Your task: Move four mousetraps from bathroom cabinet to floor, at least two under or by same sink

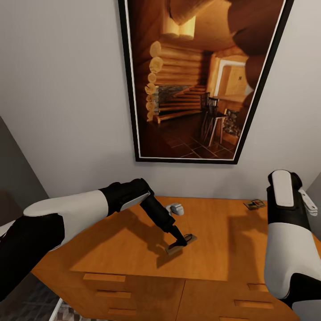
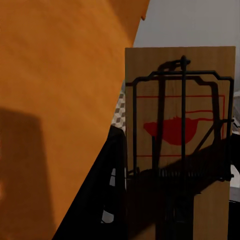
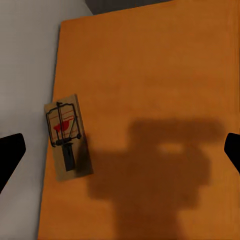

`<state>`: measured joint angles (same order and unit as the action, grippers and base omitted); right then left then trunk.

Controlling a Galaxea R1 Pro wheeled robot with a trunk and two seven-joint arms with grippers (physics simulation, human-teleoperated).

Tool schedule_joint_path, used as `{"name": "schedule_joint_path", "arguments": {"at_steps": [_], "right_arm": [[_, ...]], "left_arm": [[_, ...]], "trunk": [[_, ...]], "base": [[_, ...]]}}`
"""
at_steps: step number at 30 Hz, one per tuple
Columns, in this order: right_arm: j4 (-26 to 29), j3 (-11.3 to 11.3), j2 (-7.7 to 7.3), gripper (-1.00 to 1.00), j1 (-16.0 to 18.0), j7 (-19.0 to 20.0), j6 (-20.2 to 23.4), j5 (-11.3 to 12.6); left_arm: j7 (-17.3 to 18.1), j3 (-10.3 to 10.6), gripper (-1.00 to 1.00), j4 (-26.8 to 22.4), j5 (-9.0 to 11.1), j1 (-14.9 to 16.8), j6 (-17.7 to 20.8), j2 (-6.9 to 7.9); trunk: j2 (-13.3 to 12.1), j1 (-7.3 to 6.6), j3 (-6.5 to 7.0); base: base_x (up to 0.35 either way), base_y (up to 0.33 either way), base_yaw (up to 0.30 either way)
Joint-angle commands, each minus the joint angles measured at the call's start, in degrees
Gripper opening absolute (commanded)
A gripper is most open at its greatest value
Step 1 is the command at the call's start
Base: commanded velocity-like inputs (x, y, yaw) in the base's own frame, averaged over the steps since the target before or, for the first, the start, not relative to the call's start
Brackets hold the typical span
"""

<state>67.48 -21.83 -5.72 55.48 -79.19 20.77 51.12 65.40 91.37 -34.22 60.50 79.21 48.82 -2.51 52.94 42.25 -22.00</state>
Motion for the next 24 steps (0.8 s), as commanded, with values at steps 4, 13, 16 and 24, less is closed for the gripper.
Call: {"name": "schedule_joint_path", "arguments": {"at_steps": [4,13,16,24], "right_arm": [[-0.6,0.6,-0.01,1.00,0.0,-0.6,-0.6,0.2],[-7.0,4.4,0.75,1.00,0.4,-0.7,-3.1,0.0],[-9.2,7.5,0.85,1.00,0.5,-0.6,-6.2,0.0],[-13.2,10.3,0.88,1.00,0.5,-0.4,-10.7,-0.2]], "left_arm": [[0.1,0.3,-1.00,0.0,0.3,0.1,0.2,-0.04],[0.1,0.3,-1.00,0.0,0.4,0.1,0.2,0.01],[0.0,0.4,-1.00,0.0,0.4,0.1,0.2,-0.02],[0.0,0.3,-1.00,0.0,0.4,0.1,0.0,-0.04]], "trunk": [[0.1,0.01,-0.07],[0.1,0.01,-0.07],[0.1,0.01,-0.07],[0.1,0.01,-0.07]], "base": [[0.000,0.000,0.000],[0.000,0.000,0.000],[0.000,0.000,0.000],[0.000,0.000,0.000]]}}
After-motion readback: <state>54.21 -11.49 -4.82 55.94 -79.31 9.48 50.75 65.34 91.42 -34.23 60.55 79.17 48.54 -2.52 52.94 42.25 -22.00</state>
